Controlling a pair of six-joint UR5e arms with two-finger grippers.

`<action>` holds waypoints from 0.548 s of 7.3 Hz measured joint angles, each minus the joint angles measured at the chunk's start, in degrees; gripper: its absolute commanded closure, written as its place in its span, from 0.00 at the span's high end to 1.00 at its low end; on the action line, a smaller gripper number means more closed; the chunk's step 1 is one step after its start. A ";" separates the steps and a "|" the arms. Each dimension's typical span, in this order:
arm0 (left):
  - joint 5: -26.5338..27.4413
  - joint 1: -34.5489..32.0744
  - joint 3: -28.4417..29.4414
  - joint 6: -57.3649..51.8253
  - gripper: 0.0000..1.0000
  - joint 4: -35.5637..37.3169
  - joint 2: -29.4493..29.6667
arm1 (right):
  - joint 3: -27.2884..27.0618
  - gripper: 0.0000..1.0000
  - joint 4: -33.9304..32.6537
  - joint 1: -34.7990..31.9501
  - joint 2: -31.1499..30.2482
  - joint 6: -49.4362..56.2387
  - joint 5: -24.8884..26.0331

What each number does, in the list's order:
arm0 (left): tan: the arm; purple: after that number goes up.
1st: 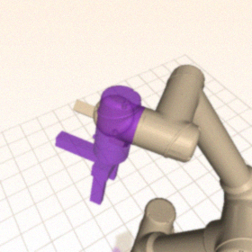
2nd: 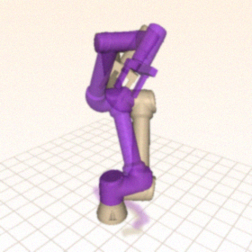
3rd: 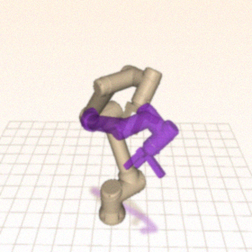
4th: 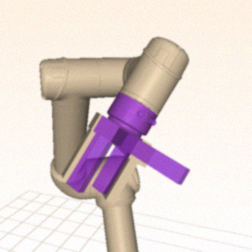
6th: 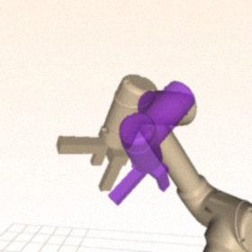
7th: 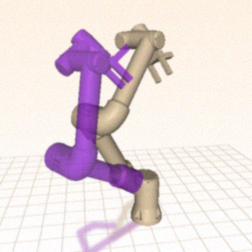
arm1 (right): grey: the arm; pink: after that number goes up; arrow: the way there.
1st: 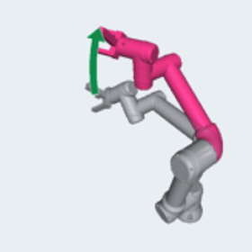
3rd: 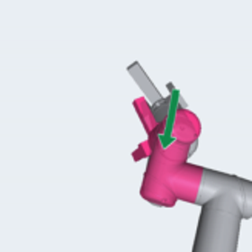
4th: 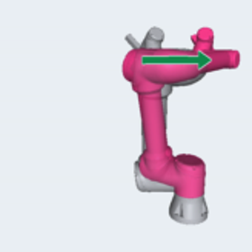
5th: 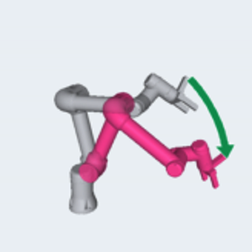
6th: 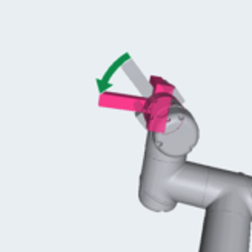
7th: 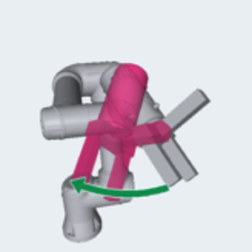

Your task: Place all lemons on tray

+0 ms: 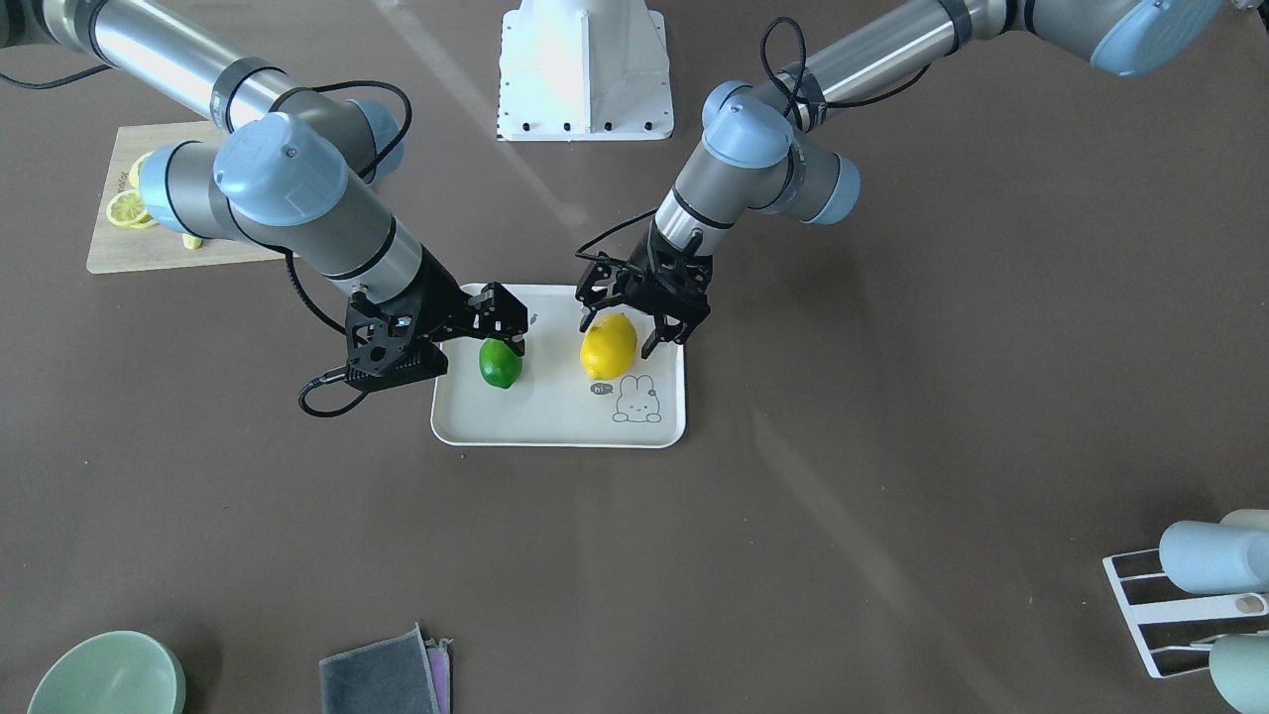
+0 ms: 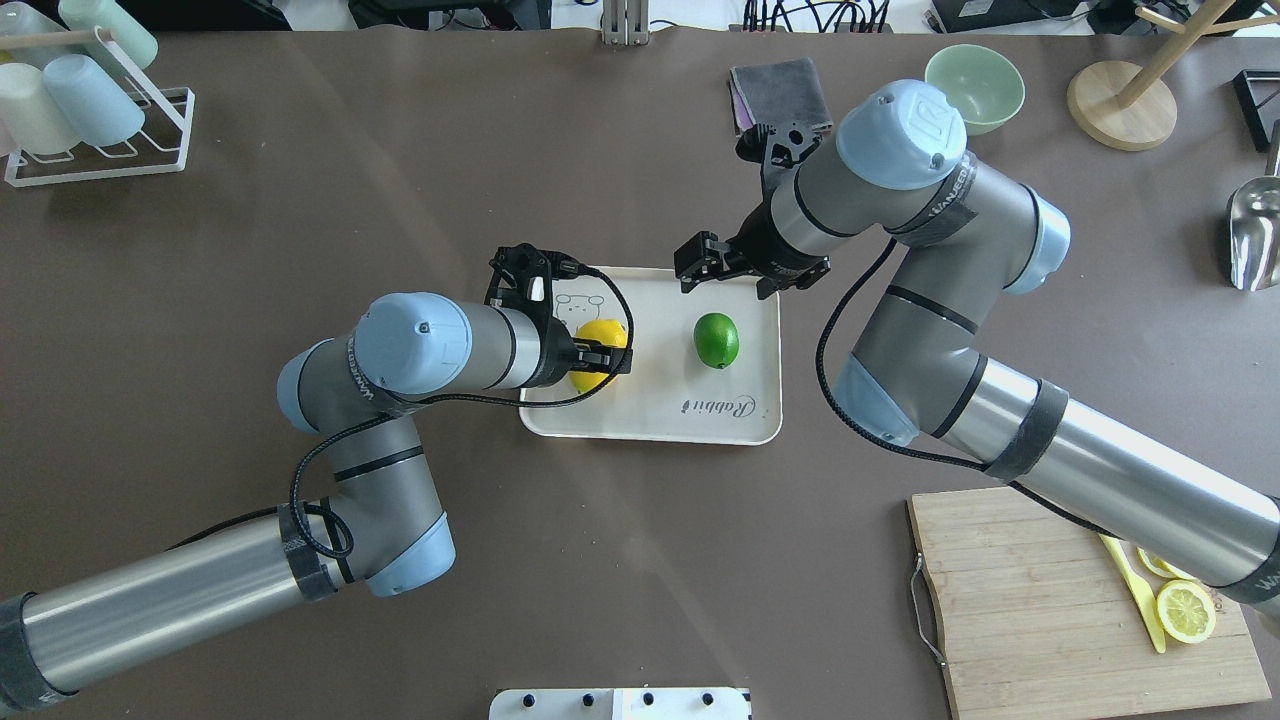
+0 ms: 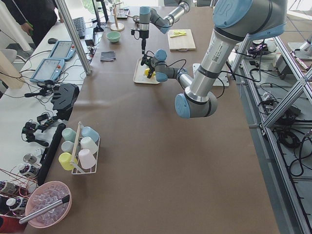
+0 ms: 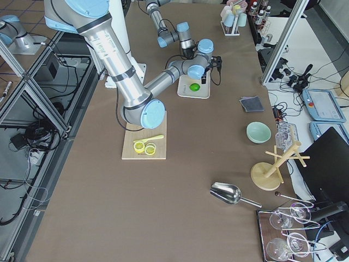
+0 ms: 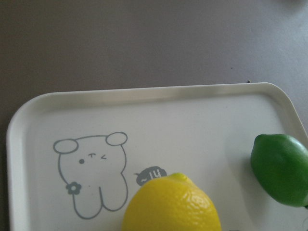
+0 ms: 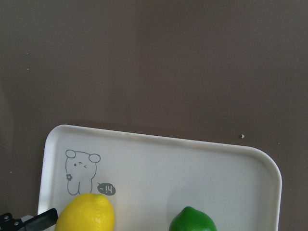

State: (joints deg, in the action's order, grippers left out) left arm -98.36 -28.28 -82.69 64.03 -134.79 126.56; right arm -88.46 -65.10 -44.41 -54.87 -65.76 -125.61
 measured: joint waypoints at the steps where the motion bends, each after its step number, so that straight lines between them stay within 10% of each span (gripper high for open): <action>1: -1.94 -1.80 -3.03 -0.03 0.98 3.17 -0.13 | -0.67 1.00 -0.14 -2.48 -0.61 0.49 -2.75; 4: -6.62 -9.53 -10.21 -5.78 0.98 10.78 -3.05 | -4.41 1.00 -0.13 -11.76 -9.24 17.19 -6.93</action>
State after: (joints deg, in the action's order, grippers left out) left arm -104.98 -37.81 -92.90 58.25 -124.02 123.50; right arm -92.88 -65.23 -56.17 -64.11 -48.57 -132.53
